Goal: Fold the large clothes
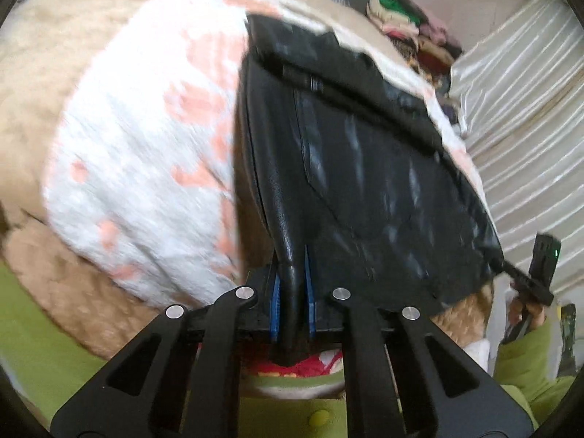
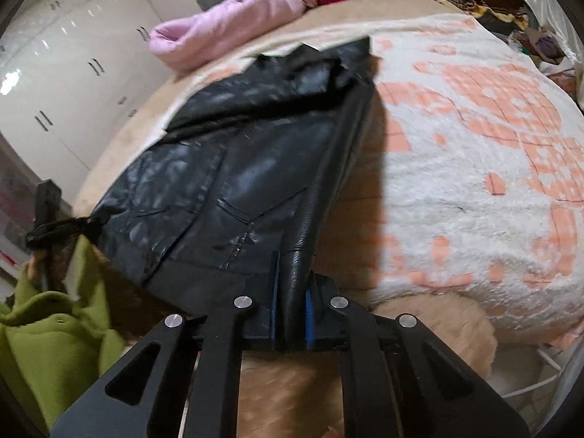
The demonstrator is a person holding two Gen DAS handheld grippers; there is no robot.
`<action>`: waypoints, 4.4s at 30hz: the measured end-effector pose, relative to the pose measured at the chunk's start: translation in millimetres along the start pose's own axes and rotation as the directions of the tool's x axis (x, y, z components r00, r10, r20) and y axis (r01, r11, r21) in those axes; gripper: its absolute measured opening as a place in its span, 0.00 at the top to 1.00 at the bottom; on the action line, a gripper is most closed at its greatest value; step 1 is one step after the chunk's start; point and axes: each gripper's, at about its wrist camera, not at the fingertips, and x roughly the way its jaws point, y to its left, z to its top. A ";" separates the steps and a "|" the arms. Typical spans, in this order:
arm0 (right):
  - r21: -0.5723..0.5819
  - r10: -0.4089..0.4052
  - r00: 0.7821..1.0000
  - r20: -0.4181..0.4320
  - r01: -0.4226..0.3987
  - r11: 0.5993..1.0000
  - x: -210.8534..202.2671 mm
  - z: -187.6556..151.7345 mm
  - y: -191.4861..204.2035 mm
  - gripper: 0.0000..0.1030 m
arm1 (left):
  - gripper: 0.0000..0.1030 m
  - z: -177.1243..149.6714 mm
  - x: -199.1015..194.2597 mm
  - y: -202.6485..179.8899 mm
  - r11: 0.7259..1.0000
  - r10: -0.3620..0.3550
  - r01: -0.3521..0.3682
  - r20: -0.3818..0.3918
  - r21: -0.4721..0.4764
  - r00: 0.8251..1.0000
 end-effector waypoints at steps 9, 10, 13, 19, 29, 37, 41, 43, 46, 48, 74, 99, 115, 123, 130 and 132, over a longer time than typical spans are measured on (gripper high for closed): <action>0.004 0.100 0.976 0.192 -0.103 0.995 -45.2 45.8 15.8 0.91 | 0.96 45.8 -40.3 -10.8 0.998 -0.063 0.060 0.127 0.028 0.990; 0.011 0.110 0.972 0.209 -0.115 0.993 -47.4 52.9 15.3 0.91 | 0.96 55.2 -43.8 -13.1 0.997 -0.069 0.065 0.145 0.032 0.987; 0.033 0.152 0.950 0.274 -0.167 0.985 -51.9 79.9 11.6 0.91 | 0.96 75.7 -48.9 -17.3 0.997 -0.079 0.074 0.184 0.037 0.980; 0.079 0.137 0.926 0.351 -0.175 0.981 -53.0 120.3 4.6 0.92 | 0.96 119.4 -45.9 -28.6 0.994 -0.107 0.101 0.239 0.036 0.965; 0.173 0.099 0.918 0.384 -0.177 0.969 -24.6 189.8 -15.2 0.92 | 0.94 192.1 -25.9 -35.5 0.992 -0.117 0.125 0.256 -0.018 0.960; 0.242 0.088 0.932 0.352 -0.182 0.953 12.8 231.9 -37.9 0.91 | 0.92 236.9 11.5 -36.3 0.995 -0.078 0.091 0.228 -0.048 0.971; 0.263 0.072 0.941 0.332 -0.166 0.950 26.6 245.0 -43.0 0.90 | 0.92 248.0 27.1 -31.0 0.996 -0.054 0.068 0.207 -0.064 0.977; 0.279 0.064 0.945 0.320 -0.159 0.947 35.1 252.8 -48.4 0.90 | 0.92 253.7 35.2 -27.2 0.996 -0.041 0.057 0.198 -0.074 0.979; 0.292 0.056 0.952 0.301 -0.148 0.945 47.6 261.9 -56.3 0.89 | 0.92 261.0 48.6 -20.5 0.995 -0.028 0.045 0.182 -0.090 0.983; 0.305 0.047 0.957 0.287 -0.138 0.942 58.0 265.9 -61.5 0.89 | 0.92 264.5 57.7 -17.2 0.995 -0.019 0.036 0.172 -0.093 0.985; 0.382 -0.024 0.973 0.228 -0.066 0.922 119.5 278.5 -101.1 0.71 | 0.84 286.4 115.9 5.2 0.991 0.004 0.015 0.143 -0.134 0.990; -0.056 -0.334 0.939 0.084 0.340 0.939 193.2 295.4 -70.2 0.61 | 0.85 293.0 174.3 -15.6 0.947 0.252 -0.274 0.145 0.169 0.957; 0.222 -0.226 0.954 0.198 0.181 0.958 181.3 329.6 -105.7 0.91 | 0.93 326.3 165.8 -14.7 0.973 0.196 -0.220 0.246 0.071 0.949; 0.269 -0.289 0.951 0.110 0.251 0.930 223.2 314.8 -126.4 0.82 | 0.89 319.9 200.6 3.3 0.967 0.240 -0.251 0.162 0.048 0.957; 0.277 -0.290 0.951 0.107 0.252 0.927 224.4 309.7 -128.1 0.76 | 0.83 317.4 202.2 7.6 0.968 0.239 -0.247 0.146 0.042 0.960; 0.260 -0.293 0.949 0.116 0.256 0.931 218.6 309.3 -124.1 0.72 | 0.78 317.4 198.0 6.7 0.964 0.251 -0.261 0.156 0.045 0.955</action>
